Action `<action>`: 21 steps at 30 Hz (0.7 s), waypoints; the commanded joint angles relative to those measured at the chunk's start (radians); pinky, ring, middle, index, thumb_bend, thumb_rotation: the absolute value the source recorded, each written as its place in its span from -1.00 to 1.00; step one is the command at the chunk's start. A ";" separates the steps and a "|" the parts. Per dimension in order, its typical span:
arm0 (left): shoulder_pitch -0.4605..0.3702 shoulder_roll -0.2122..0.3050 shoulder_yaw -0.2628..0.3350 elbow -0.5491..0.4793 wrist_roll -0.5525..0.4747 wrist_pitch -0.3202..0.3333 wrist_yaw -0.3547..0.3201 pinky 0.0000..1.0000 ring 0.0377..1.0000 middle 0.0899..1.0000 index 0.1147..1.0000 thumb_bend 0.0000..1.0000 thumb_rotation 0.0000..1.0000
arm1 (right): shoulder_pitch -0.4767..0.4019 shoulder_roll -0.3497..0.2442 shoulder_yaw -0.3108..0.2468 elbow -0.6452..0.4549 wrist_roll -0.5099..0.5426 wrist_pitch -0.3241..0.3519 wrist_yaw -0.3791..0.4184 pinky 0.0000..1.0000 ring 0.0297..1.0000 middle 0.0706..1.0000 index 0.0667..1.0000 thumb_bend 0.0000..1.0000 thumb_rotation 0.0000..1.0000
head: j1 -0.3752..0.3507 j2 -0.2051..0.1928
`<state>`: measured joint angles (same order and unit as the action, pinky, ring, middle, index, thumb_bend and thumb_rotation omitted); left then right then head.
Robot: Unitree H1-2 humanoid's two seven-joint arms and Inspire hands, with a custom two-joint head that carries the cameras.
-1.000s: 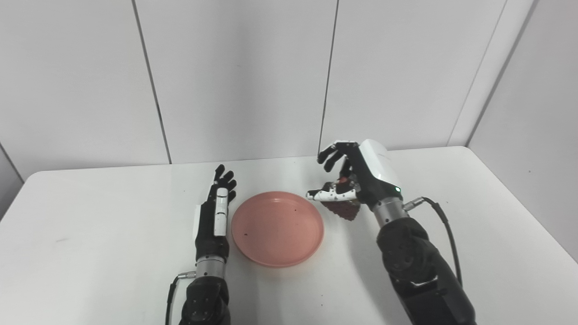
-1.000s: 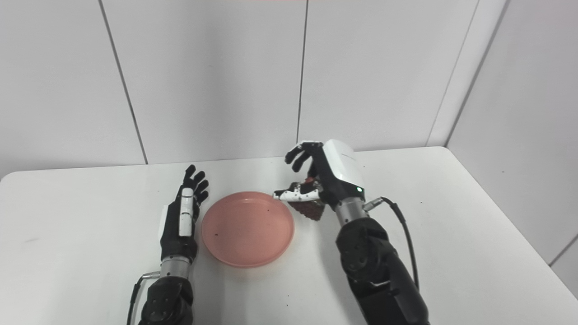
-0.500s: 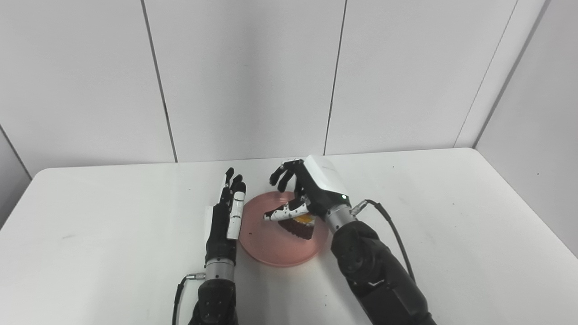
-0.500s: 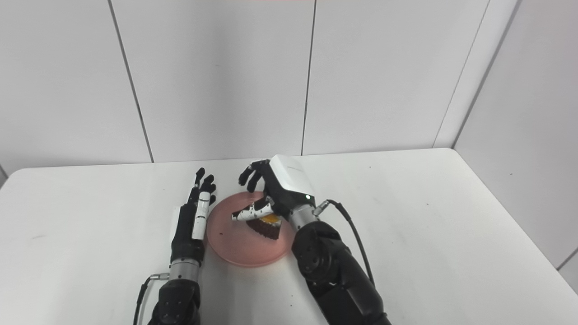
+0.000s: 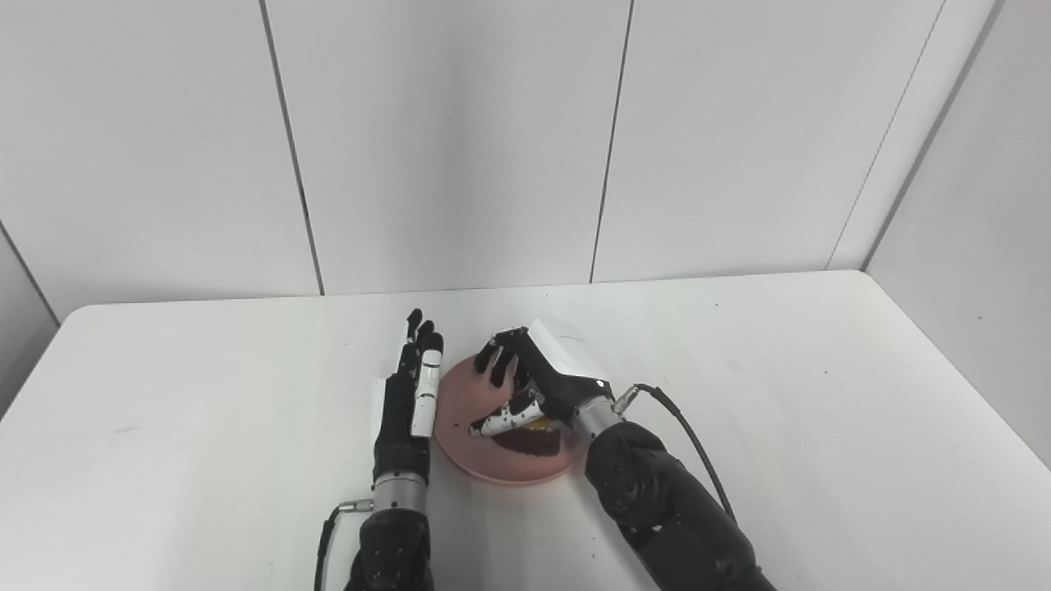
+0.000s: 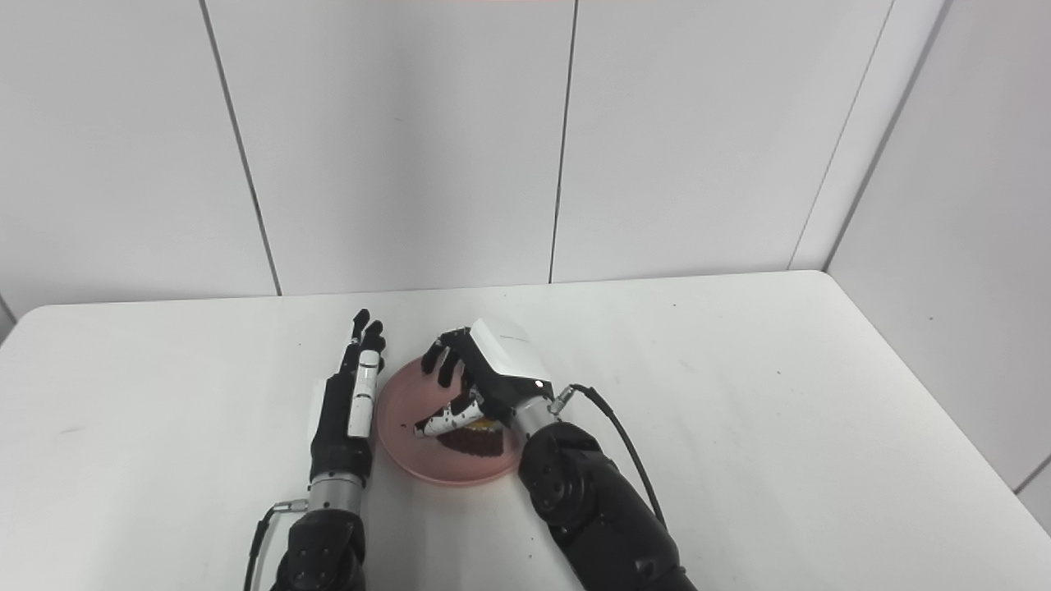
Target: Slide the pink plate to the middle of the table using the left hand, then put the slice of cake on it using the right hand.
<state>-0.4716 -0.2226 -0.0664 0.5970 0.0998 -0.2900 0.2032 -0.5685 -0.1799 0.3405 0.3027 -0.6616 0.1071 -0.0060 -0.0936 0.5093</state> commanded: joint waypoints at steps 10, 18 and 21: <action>0.074 0.006 -0.003 0.027 -0.025 -0.015 -0.019 0.94 0.95 0.93 0.94 0.14 1.00 | 0.003 -0.021 -0.039 -0.049 0.108 -0.153 -0.020 0.64 0.88 0.94 0.98 0.17 -0.11 | 0.001 0.002; 0.079 0.010 -0.011 0.025 -0.001 -0.033 -0.001 0.90 0.90 0.88 0.90 0.11 1.00 | 0.045 -0.032 -0.079 -0.108 0.175 -0.187 -0.017 0.76 1.00 1.00 1.00 0.28 0.34 | 0.000 0.002; 0.077 0.010 -0.004 0.012 -0.011 -0.013 -0.008 0.93 0.90 0.89 0.90 0.12 1.00 | 0.070 -0.037 -0.101 -0.127 0.199 -0.211 -0.029 0.76 1.00 1.00 1.00 0.29 0.32 | 0.000 0.002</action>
<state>-0.4599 -0.2229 -0.0775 0.5798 0.0857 -0.3029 0.1920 -0.4829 -0.2096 0.2578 0.2125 -0.4809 -0.0483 -0.0143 -0.0951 0.5108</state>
